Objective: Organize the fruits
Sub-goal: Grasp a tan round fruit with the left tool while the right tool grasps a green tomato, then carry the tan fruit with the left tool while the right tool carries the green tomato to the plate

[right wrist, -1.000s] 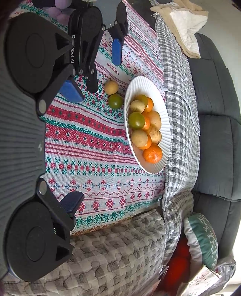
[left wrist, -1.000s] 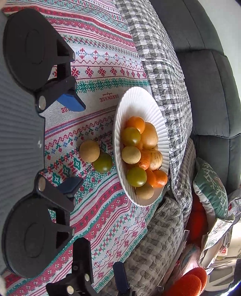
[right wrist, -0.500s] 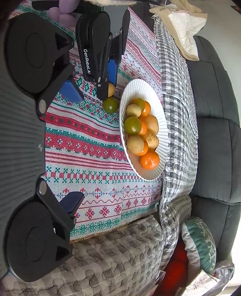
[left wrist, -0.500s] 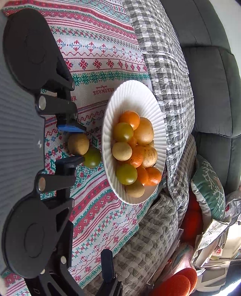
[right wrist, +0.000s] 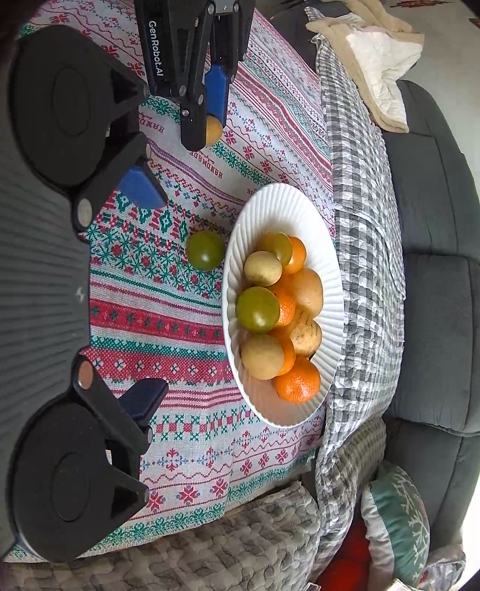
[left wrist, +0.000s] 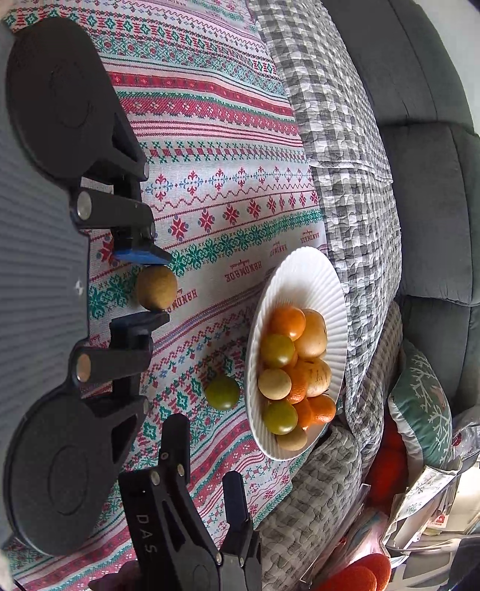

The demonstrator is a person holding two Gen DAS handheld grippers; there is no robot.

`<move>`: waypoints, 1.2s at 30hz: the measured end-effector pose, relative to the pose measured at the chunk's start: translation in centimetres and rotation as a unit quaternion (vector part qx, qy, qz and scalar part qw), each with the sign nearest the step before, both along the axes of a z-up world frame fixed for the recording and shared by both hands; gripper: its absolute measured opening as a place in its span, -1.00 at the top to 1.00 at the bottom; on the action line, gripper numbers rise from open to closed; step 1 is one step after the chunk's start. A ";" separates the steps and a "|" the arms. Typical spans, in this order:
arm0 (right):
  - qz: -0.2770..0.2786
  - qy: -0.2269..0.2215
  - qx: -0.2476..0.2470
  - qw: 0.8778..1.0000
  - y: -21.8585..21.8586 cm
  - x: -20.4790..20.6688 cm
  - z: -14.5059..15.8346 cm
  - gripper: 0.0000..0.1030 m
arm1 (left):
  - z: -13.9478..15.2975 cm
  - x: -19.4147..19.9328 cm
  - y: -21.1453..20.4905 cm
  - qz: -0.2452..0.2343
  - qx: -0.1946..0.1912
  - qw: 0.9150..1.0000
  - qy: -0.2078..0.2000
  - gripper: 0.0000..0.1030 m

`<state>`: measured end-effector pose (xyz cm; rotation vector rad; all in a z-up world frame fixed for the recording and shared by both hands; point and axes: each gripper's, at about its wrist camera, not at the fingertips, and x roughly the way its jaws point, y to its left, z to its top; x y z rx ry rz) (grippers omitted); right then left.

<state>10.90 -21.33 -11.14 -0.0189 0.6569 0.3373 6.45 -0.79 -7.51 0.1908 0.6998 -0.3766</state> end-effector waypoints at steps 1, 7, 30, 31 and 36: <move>0.001 0.002 -0.002 1.000 0.4 0.3 -0.1 -0.82 | 0.0 0.0 0.3 0.002 -0.001 1.000 0.002 0.64; -0.009 0.001 -0.010 1.000 2.0 1.6 -0.2 -0.50 | -0.1 0.1 1.0 0.005 -0.005 1.000 0.007 0.64; -0.008 -0.010 -0.016 1.000 2.5 1.9 0.4 0.55 | -0.2 -0.2 0.4 -0.008 0.000 1.000 0.008 0.65; -0.006 -0.009 -0.015 1.000 2.4 1.8 0.4 0.55 | -0.2 -0.2 0.3 -0.009 0.000 1.000 0.008 0.64; 0.007 -0.003 -0.007 1.000 2.0 1.0 0.6 0.55 | -0.1 -0.2 -0.2 -0.018 0.000 1.000 0.011 0.64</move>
